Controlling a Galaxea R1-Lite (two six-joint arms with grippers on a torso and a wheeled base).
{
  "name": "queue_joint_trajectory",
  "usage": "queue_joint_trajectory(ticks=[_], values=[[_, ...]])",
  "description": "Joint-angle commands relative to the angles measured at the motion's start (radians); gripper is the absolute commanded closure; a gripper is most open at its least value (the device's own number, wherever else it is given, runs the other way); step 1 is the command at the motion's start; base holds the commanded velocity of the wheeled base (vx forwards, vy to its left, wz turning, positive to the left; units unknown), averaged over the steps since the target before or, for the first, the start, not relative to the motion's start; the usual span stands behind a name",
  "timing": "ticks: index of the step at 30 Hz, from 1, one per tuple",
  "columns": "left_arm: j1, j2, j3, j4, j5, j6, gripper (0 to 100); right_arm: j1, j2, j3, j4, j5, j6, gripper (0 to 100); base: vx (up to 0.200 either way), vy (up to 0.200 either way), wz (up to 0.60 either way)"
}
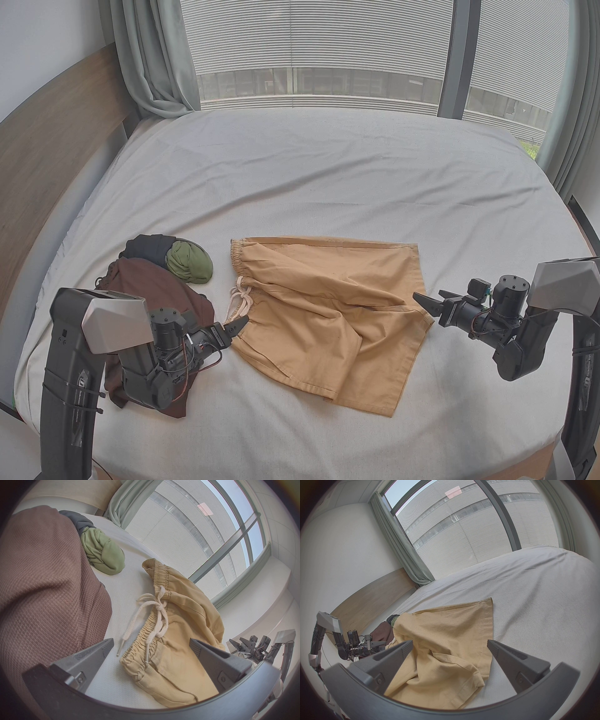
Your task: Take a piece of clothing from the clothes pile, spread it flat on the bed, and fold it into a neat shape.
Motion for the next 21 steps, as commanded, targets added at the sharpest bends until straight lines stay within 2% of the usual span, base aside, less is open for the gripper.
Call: queue_joint_trajectory(ticks=[1, 4, 5, 16, 21], values=[[-0.006, 0.007, -0.004, 0.004, -0.001, -0.009, 0, 0.001, 0.004, -0.002, -0.001, 0.001, 0.001, 0, 0.0, 0.0, 0.0], [-0.006, 0.007, -0.004, 0.005, -0.001, -0.012, 0, 0.001, 0.003, -0.002, -0.001, 0.001, 0.001, 0, 0.0, 0.0, 0.0], [-0.006, 0.007, -0.004, 0.005, -0.001, -0.012, 100, 0.001, 0.003, -0.002, -0.001, 0.001, 0.001, 0, 0.0, 0.0, 0.0], [-0.006, 0.013, -0.005, 0.002, -0.001, -0.012, 100, 0.01, 0.006, 0.035, -0.001, 0.004, -0.004, 0, 0.0, 0.0, 0.0], [-0.006, 0.015, -0.005, -0.001, -0.001, -0.012, 100, 0.071, -0.004, 0.168, 0.004, 0.008, -0.029, 0, 0.0, 0.0, 0.0]])
